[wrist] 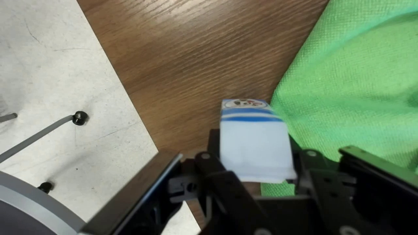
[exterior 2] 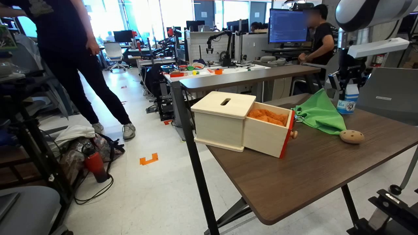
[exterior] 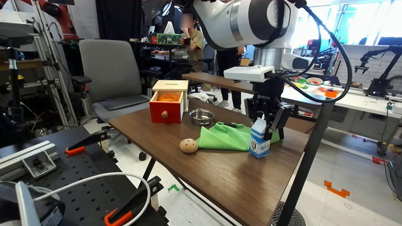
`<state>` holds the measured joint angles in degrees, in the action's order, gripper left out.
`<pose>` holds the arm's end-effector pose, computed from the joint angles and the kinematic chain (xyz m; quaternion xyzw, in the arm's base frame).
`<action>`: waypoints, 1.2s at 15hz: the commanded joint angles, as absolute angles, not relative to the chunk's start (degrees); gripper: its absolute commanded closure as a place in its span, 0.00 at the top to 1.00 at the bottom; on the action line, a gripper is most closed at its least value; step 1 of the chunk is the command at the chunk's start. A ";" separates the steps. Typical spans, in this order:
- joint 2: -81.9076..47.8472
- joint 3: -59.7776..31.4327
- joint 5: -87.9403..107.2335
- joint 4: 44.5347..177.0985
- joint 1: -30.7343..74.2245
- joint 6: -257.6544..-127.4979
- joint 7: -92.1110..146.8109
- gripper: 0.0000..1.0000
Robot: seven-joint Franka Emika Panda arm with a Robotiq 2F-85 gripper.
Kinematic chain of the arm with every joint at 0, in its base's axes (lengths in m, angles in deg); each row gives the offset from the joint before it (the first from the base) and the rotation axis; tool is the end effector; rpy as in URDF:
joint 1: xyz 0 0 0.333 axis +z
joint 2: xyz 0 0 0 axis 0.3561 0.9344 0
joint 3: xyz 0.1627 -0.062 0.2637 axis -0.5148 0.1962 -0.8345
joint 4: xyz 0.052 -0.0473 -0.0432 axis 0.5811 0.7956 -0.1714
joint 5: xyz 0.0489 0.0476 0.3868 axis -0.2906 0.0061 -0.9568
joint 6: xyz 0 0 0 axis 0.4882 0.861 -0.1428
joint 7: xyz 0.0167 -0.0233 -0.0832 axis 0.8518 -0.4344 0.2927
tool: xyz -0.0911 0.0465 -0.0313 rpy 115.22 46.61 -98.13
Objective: Move the milk carton to the left
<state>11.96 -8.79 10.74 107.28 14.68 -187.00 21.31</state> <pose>0.6723 -0.1729 0.1779 0.9788 -0.1816 -0.0460 0.0831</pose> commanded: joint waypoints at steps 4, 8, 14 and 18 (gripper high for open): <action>5.06 -9.31 10.63 108.79 17.02 -181.15 20.19 0.19; 0.93 -11.33 10.55 111.33 18.91 -178.45 20.95 0.19; -6.11 -15.20 11.14 120.96 23.93 -180.41 20.93 0.19; -9.31 -17.58 11.79 127.68 27.33 -181.99 20.01 0.19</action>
<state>-5.10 -16.39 10.79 120.96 25.64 -179.52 20.85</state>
